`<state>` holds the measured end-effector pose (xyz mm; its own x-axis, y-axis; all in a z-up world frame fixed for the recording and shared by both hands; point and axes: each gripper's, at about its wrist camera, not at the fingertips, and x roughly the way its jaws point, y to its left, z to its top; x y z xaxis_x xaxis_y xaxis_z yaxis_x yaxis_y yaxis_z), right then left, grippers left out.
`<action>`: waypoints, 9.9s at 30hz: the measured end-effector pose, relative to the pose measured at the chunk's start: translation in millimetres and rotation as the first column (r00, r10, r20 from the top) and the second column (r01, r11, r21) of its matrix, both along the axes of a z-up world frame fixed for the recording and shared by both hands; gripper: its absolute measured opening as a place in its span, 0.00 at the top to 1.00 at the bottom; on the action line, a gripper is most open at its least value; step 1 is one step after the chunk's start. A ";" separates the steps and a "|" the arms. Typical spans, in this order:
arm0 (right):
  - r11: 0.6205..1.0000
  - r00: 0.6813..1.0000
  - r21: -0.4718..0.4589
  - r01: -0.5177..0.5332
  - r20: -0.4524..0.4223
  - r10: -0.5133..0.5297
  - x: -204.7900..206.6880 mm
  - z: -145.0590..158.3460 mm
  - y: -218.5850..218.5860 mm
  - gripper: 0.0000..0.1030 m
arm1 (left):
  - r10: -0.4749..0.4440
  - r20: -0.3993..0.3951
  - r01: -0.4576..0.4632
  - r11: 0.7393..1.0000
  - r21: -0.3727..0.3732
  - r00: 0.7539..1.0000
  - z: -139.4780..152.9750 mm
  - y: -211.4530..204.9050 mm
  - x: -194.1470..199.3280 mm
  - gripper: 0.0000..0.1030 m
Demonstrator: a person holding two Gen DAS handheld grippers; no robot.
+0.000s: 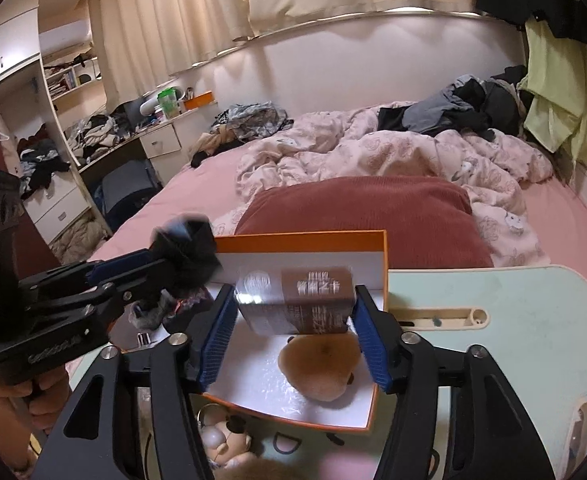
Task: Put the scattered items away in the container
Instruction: 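Open the right gripper to drop the carton while the left drops the lace fabric into the box, then reach the left gripper to the white fluffy pompom and grasp it, then grasp the brown fluffy pompom with the right gripper while the left holds the white pompom, then carry both pompoms over the orange box and open both grippers to drop them, then grasp the clear plastic bag with the left gripper while the right grasps the white figurine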
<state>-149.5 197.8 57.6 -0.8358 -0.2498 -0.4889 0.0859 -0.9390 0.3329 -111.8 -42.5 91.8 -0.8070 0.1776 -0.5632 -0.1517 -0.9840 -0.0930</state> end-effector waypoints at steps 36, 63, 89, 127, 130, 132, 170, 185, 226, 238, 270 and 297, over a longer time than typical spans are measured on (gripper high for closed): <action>0.968 0.977 0.245 0.059 0.187 -0.107 146.0 -66.5 -40.9 0.10 | 0.033 0.149 -0.018 0.995 -0.101 0.988 -93.3 19.3 146.8 0.00; 0.966 0.970 0.250 0.062 0.214 -0.117 146.2 -69.6 -44.8 0.00 | 0.024 0.140 -0.010 0.995 -0.098 0.990 -96.7 20.1 147.4 0.00; 0.966 0.970 0.249 0.065 0.213 -0.120 146.4 -70.0 -45.0 0.00 | 0.021 0.067 -0.022 1.000 0.016 0.998 -75.1 -11.4 146.8 0.01; 0.966 0.966 0.246 0.076 0.221 -0.132 141.4 -65.8 -47.1 0.00 | 0.051 -0.168 -0.059 0.997 -0.048 0.984 -23.5 -47.5 175.5 0.60; 0.964 0.966 0.252 0.080 0.218 -0.137 140.8 -65.5 -47.4 0.00 | 0.030 -0.176 -0.041 0.997 -0.061 0.984 -24.7 -41.9 176.9 0.60; 0.967 0.969 0.243 0.081 0.208 -0.133 141.4 -63.6 -45.9 0.00 | 0.015 -0.177 -0.028 0.997 -0.074 0.984 -25.5 -38.1 178.2 0.60; 1.000 0.995 0.001 -0.026 0.097 0.026 116.2 -37.6 -22.2 0.84 | -0.018 -0.153 0.010 0.998 -0.056 0.988 -33.3 -23.7 176.6 0.60; 0.997 0.990 0.075 0.027 0.136 -0.037 98.1 -38.5 -33.3 0.31 | -0.023 -0.144 0.016 0.999 -0.048 0.989 -38.2 -19.8 176.7 0.60; 0.995 0.989 0.081 0.049 0.134 -0.060 0.3 -8.8 -5.1 0.60 | 0.016 0.090 -0.020 0.999 0.046 0.996 -19.3 4.8 -4.7 0.30; 0.991 0.995 0.096 0.091 0.028 -0.094 56.6 13.2 -11.6 0.30 | -0.007 -0.017 0.008 0.997 0.077 1.000 7.5 -0.7 71.8 0.05; 0.959 0.957 0.242 0.145 0.211 -0.198 131.5 -67.5 -45.8 0.00 | 0.015 0.179 0.002 0.996 -0.094 0.984 -94.7 36.9 135.6 0.00; 0.961 0.958 0.238 0.144 0.209 -0.195 130.3 -67.6 -45.8 0.00 | 0.045 0.220 -0.074 0.989 0.125 0.974 -65.5 -10.8 61.2 0.58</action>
